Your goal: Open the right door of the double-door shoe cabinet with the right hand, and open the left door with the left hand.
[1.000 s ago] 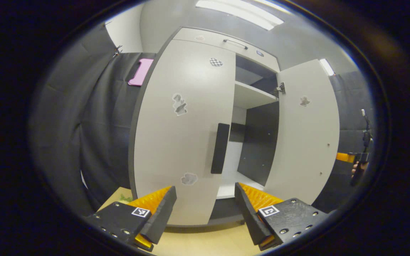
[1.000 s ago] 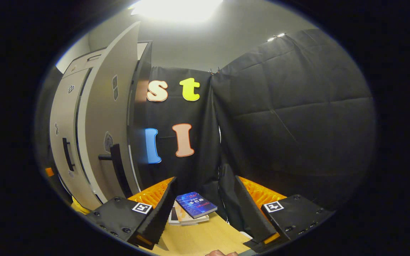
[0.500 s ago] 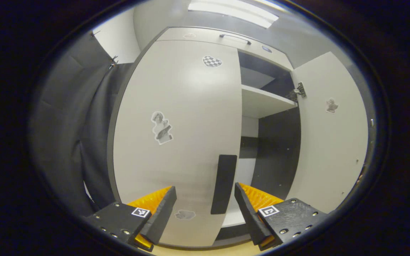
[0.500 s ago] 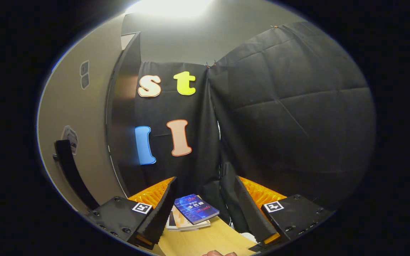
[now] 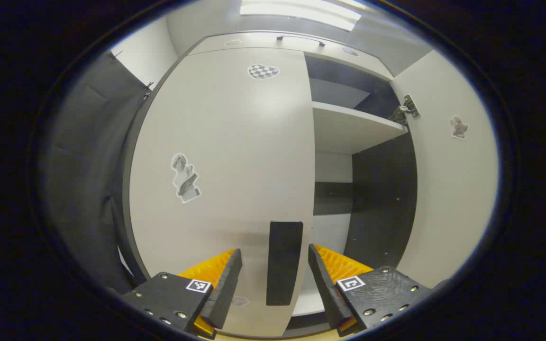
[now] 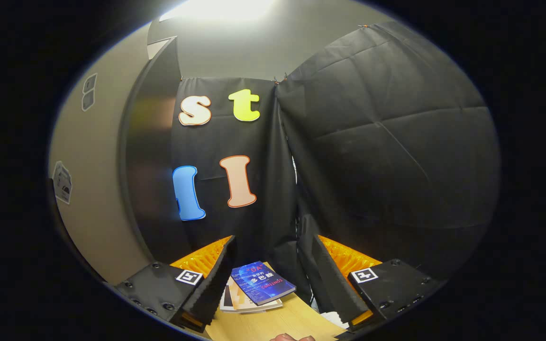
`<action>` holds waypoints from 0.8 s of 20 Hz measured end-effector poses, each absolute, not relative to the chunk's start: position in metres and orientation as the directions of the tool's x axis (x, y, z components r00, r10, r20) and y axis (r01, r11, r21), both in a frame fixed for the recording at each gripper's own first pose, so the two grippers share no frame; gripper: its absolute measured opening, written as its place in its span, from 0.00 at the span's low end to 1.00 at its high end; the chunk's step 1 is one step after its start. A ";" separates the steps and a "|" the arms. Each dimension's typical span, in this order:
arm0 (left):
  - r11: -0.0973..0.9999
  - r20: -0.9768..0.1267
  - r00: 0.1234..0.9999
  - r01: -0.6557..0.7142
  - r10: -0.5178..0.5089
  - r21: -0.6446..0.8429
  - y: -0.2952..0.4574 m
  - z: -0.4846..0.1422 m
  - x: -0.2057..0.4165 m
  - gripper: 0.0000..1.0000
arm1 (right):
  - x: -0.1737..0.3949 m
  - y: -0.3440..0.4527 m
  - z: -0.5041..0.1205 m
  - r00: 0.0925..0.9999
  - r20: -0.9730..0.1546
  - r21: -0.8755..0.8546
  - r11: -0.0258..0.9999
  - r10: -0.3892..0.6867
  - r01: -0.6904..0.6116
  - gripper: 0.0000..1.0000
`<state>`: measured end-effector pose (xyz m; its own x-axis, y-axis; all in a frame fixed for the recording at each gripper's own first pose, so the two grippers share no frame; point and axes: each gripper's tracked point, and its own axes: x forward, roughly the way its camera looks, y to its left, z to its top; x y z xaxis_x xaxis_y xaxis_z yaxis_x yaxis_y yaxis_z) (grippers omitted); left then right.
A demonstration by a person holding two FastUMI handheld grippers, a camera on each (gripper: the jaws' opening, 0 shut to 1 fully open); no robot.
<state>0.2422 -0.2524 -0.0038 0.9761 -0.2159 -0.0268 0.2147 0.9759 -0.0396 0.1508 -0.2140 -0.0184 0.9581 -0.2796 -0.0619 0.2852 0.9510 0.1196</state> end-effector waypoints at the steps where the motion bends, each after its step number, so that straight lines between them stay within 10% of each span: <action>1: 0.980 -0.028 0.980 0.197 -0.198 -0.039 -0.251 -0.004 0.243 0.71 | 0.155 -0.217 -0.022 0.958 -0.069 0.126 0.951 -0.277 0.284 0.98; 6: 0.982 -0.035 0.983 0.177 -0.179 -0.059 -0.258 -0.006 0.245 0.39 | 0.172 -0.228 -0.033 0.958 -0.086 0.146 0.947 -0.275 0.285 0.98; 16: 0.984 -0.053 0.982 0.177 -0.179 -0.032 -0.260 -0.012 0.242 0.16 | 0.186 -0.240 -0.043 0.961 -0.109 0.108 0.958 -0.255 0.266 0.98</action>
<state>0.2417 -0.2601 -0.0116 0.9824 -0.1788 -0.0531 0.1773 0.9836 -0.0325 0.1857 -0.2402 -0.0426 0.9609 -0.2548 -0.1086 0.2662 0.9579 0.1077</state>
